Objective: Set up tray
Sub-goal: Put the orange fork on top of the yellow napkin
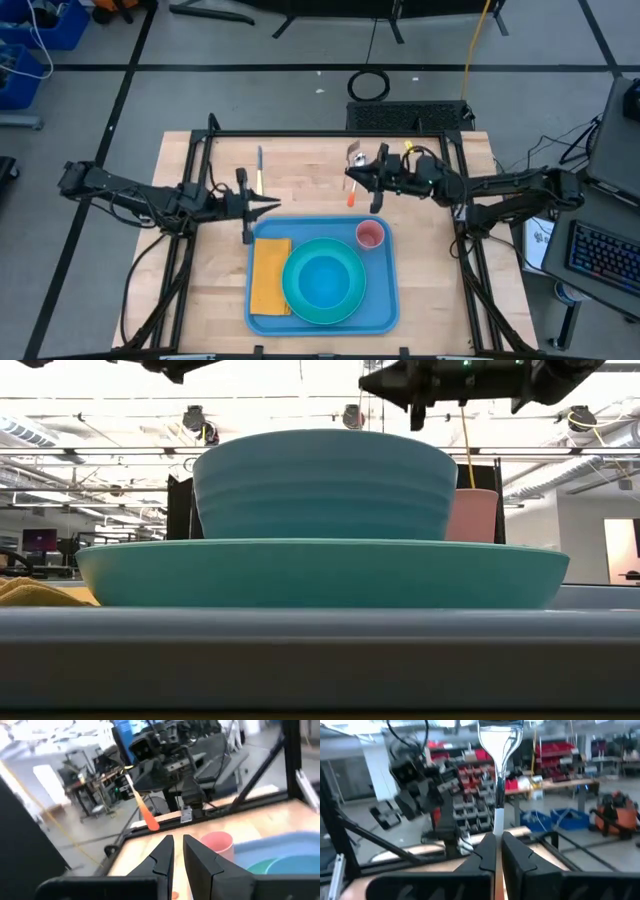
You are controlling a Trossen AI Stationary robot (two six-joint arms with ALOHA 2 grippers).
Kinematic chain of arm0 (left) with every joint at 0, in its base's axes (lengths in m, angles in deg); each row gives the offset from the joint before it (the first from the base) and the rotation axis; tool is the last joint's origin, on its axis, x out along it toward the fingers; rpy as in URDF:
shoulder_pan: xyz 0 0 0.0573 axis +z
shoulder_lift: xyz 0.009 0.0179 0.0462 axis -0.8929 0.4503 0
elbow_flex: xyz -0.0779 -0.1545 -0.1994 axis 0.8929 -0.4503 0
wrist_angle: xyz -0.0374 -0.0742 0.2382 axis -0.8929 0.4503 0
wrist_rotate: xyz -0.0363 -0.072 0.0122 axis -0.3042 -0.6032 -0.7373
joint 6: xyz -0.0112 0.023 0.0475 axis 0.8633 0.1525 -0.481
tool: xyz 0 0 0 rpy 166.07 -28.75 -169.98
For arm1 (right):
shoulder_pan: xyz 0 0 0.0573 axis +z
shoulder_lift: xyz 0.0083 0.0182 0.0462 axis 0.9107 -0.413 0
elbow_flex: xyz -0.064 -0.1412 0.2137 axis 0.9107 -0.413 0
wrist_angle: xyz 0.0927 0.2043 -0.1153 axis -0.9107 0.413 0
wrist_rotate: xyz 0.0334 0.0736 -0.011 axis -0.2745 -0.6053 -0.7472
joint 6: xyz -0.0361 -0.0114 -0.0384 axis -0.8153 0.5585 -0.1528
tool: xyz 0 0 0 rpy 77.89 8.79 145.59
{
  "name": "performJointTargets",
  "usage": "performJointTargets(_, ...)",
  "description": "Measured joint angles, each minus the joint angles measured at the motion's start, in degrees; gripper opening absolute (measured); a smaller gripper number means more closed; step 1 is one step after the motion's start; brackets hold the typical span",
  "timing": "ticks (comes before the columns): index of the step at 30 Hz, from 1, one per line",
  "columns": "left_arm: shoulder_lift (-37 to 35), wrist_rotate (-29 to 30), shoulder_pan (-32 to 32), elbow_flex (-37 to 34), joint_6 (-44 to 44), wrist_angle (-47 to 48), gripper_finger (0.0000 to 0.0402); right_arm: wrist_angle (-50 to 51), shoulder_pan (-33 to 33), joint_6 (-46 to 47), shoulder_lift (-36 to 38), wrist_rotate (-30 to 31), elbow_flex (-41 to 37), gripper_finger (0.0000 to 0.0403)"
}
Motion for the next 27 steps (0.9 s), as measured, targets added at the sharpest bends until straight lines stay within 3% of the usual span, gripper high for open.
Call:
performJointTargets(6, 4.7, 5.2, -0.6, 0.0, -13.6, -0.9, 0.0047, -9.8, 2.9, -2.2, -0.6, 3.7, -2.9, 0.0)
performJointTargets(11, 10.9, 8.2, -1.2, 0.0, -20.4, -9.8, 0.0047, -16.2, 5.0, -5.5, -3.1, 4.8, -3.1, 0.0)
performJointTargets(18, 21.6, 24.6, -2.1, 0.0, -25.5, -29.9, 0.0047, -26.8, 7.7, -10.4, -8.3, 4.7, -3.1, 0.0)
performJointTargets(21, 25.4, 25.7, -2.2, 0.0, -28.0, -34.5, 0.0047, -29.0, 8.5, -11.0, -10.0, 4.5, -3.1, 0.0)
performJointTargets(27, 30.0, 21.8, -2.3, 0.0, -33.1, -40.5, 0.0047, -31.7, 10.4, -12.1, -12.1, 4.3, -3.1, 0.0)
